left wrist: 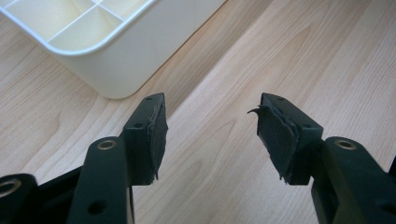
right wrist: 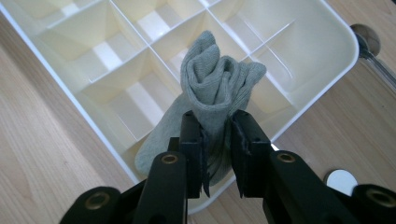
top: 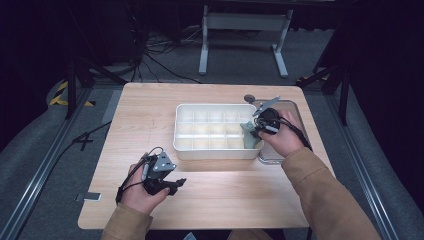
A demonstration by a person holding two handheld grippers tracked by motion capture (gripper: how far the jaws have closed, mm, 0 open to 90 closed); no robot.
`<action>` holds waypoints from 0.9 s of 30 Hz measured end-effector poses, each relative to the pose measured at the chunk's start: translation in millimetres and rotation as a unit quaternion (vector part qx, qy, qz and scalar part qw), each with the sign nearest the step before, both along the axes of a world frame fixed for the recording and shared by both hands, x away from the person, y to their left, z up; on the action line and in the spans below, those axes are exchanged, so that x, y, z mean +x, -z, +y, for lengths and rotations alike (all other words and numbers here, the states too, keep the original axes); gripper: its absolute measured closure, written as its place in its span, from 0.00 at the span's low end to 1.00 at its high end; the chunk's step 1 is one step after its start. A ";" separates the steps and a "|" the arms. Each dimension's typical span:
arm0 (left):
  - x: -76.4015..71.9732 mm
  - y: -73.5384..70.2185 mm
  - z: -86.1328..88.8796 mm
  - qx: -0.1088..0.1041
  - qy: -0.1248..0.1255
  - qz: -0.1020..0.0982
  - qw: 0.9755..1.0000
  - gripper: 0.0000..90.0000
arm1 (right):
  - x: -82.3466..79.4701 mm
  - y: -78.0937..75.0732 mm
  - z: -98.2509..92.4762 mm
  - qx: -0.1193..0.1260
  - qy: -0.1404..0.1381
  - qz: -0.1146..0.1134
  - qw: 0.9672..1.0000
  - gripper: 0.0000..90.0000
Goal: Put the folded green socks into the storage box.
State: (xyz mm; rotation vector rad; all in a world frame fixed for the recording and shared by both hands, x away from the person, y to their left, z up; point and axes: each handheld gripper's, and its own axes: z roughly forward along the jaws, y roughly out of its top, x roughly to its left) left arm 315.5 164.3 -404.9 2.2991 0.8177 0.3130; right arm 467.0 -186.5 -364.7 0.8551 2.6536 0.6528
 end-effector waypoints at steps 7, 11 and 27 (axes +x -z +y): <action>-0.2 0.2 1.0 0.001 0.000 0.002 1.000 0.48 | 1.9 15.3 8.9 -0.034 -0.001 0.011 0.999 0.84; 0.4 1.0 -0.5 0.000 0.000 0.004 1.000 0.48 | 1.7 22.2 11.5 -0.047 0.012 0.027 0.998 0.84; 2.4 1.3 -5.6 0.002 0.008 0.004 1.000 0.48 | 3.5 39.0 14.9 -0.076 0.027 0.066 0.995 0.86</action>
